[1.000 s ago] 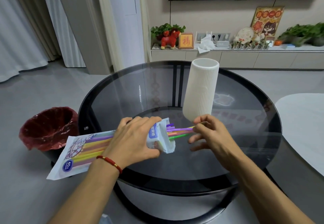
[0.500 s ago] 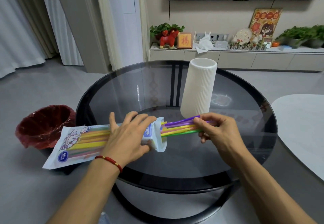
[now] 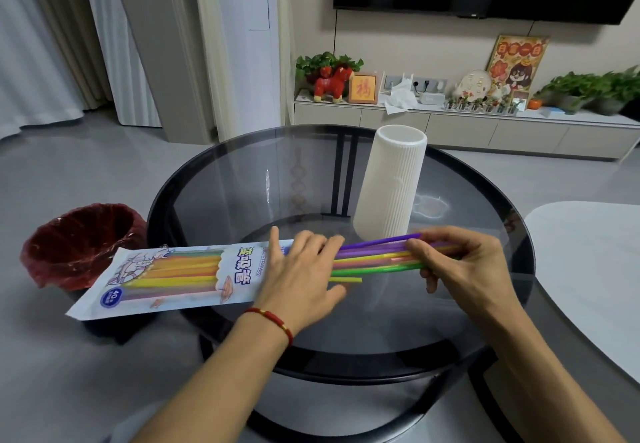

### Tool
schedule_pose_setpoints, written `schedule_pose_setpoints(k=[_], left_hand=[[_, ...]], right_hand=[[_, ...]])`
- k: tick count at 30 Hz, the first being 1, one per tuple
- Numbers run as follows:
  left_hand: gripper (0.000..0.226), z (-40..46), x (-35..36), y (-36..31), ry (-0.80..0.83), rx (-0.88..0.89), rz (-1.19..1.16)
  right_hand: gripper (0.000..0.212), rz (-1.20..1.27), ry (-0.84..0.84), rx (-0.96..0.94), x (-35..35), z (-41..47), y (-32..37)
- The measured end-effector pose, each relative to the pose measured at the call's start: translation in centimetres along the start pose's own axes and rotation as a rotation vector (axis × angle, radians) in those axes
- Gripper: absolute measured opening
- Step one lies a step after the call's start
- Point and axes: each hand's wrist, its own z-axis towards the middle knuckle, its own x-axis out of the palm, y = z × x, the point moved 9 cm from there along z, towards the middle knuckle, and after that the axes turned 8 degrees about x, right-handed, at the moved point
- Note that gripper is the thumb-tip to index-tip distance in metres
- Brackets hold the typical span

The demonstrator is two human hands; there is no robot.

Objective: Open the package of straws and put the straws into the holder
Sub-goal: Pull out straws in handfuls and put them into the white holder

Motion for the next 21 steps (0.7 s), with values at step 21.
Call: schedule_pose_setpoints(k=[21], left_hand=[[0.020,-0.6,1.3,0.4,-0.074,-0.091,0.023]], right_hand=[[0.039,0.259,-0.246,0.255,1.8,-0.4,-3.6]])
